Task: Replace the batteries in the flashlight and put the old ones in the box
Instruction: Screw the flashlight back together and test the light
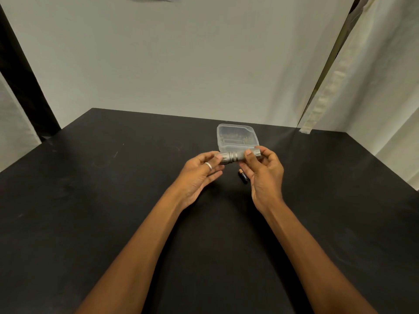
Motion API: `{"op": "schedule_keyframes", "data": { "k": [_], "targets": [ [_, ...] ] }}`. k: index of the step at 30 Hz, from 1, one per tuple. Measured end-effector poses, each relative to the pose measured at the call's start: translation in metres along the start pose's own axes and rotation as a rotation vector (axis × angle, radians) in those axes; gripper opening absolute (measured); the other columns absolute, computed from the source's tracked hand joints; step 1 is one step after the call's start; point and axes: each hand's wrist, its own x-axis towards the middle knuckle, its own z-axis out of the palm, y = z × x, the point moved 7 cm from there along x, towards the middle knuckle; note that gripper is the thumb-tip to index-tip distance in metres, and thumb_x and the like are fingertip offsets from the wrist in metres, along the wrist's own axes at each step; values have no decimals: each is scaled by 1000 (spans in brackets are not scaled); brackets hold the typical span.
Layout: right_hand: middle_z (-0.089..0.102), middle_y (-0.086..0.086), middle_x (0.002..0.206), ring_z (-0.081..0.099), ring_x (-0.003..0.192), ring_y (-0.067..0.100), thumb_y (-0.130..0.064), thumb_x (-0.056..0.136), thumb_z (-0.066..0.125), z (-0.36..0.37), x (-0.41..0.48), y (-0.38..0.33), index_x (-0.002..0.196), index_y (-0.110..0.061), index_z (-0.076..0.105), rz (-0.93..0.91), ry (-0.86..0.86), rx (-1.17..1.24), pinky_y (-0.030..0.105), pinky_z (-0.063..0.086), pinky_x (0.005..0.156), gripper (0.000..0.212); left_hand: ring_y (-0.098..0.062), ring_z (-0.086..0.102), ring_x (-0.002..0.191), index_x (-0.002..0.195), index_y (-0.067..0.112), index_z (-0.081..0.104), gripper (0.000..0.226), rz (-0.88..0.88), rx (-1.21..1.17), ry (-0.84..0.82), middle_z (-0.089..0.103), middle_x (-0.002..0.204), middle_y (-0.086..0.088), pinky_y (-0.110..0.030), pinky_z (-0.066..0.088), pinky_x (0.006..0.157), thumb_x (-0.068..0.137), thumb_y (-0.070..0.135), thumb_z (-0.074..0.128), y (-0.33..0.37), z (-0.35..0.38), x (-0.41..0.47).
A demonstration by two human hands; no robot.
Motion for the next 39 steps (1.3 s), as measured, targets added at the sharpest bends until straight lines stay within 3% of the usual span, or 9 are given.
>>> {"op": "schedule_keyframes", "data": {
  "k": [6, 11, 15, 18, 22, 26, 32, 35, 39],
  "targets": [
    [73, 10, 121, 74, 111, 19, -10, 90, 78, 9, -6, -1, 115, -13, 60, -54, -88, -123, 34, 62, 87, 31, -20, 73, 109, 121, 9, 69, 25, 42, -88, 37, 74, 119, -14, -26, 60, 85, 97, 14, 70, 1, -6, 4],
    [75, 11, 118, 75, 107, 22, -8, 89, 80, 17, -14, -2, 124, -13, 59, -81, -145, -263, 35, 61, 91, 41, -21, 73, 109, 122, 9, 68, 24, 104, -126, 55, 77, 115, -12, -32, 61, 90, 98, 15, 67, 7, -11, 4],
    [74, 2, 117, 75, 104, 14, -12, 85, 84, 24, -14, -11, 118, -29, 56, -142, -128, -424, 32, 62, 88, 47, -13, 67, 117, 135, 25, 63, 36, 257, 261, 130, 69, 127, 3, -30, 60, 91, 99, 26, 67, 21, -19, -2],
    [75, -4, 110, 74, 101, 8, -17, 82, 87, 33, -13, -17, 112, -35, 54, -198, -107, -503, 27, 61, 87, 49, 4, 57, 121, 141, 34, 58, 46, 489, 666, 160, 58, 135, 14, -13, 51, 92, 97, 26, 70, 36, -19, -12],
    [75, -12, 96, 72, 90, -5, -20, 81, 88, 56, -13, -18, 116, -25, 57, -225, -145, -559, 12, 57, 73, 47, 6, 60, 113, 137, 29, 62, 54, 629, 783, 75, 60, 121, 19, -10, 51, 86, 89, 14, 79, 36, -2, -22],
    [76, -7, 98, 75, 90, 2, -23, 82, 87, 79, -11, -18, 118, -17, 60, -253, -169, -609, 20, 60, 78, 45, 4, 65, 98, 131, 23, 65, 48, 717, 892, 220, 63, 111, 14, -8, 51, 84, 87, 12, 80, 44, -6, -25],
    [76, -5, 104, 72, 93, 4, -28, 89, 81, 119, 0, -2, 110, -22, 64, -282, -271, -722, 22, 60, 80, 28, -15, 67, 92, 117, 18, 71, 26, 654, 955, 453, 67, 103, 0, -35, 60, 80, 91, 15, 75, 59, -32, -16],
    [77, -4, 99, 70, 89, 8, -36, 94, 72, 144, 19, 18, 103, -16, 72, -257, -355, -966, 22, 53, 77, 22, -18, 67, 90, 110, 17, 73, 23, 604, 945, 510, 70, 99, -2, -39, 59, 78, 90, 6, 68, 70, -49, 4],
    [77, 4, 102, 69, 92, 18, -31, 95, 69, 177, 54, 42, 105, -15, 72, -209, -424, -1072, 26, 46, 75, 19, -22, 65, 85, 102, 13, 72, 18, 554, 1016, 540, 69, 92, -5, -35, 51, 68, 89, 4, 65, 87, -73, 41]
  ]
}}
